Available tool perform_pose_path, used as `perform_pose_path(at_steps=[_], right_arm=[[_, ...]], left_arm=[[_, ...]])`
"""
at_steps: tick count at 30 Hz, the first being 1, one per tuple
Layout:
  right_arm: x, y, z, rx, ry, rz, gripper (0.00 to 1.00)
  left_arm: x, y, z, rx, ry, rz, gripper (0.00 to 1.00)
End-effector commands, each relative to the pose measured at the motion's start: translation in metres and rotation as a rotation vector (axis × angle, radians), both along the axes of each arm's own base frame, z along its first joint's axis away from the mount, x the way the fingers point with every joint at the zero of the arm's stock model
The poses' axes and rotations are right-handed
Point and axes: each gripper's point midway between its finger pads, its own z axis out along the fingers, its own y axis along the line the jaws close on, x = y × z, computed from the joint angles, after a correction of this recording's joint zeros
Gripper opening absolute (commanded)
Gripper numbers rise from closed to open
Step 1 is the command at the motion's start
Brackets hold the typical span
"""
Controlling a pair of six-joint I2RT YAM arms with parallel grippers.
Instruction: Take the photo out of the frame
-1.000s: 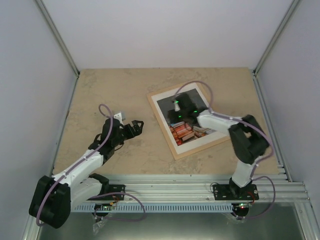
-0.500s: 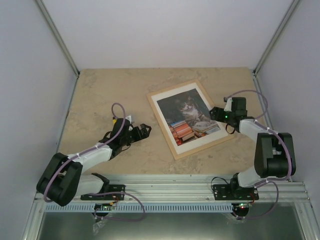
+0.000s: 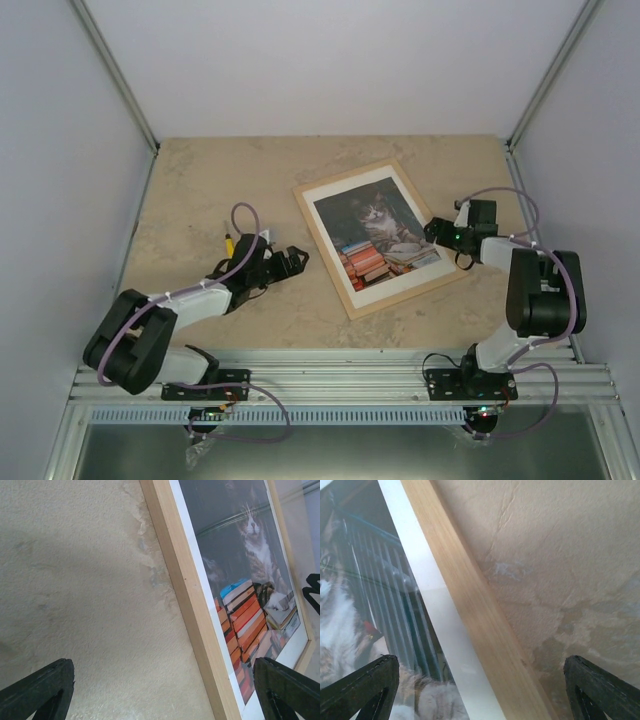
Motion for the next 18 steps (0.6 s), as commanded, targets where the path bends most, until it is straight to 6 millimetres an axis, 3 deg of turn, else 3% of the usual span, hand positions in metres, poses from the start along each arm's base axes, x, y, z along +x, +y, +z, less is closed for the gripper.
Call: perform_pose_path(at_steps=[1, 8, 18], right_arm=[[-0.005, 0.018, -0.01, 0.033, 0.018, 0.049, 0.91], [-0.021, 0.061, -0.015, 0.077, 0.037, 0.16, 0.91], [-0.045, 0.109, -0.008, 0.132, 0.026, 0.294, 0.91]], left_arm=[[0.012, -0.009, 0.015, -0.013, -0.049, -0.017, 0.99], [0.023, -0.004, 0.011, 0.067, -0.038, 0.004, 0.99], [0.031, 0.02, -0.016, 0.241, 0.032, 0.088, 0.99]])
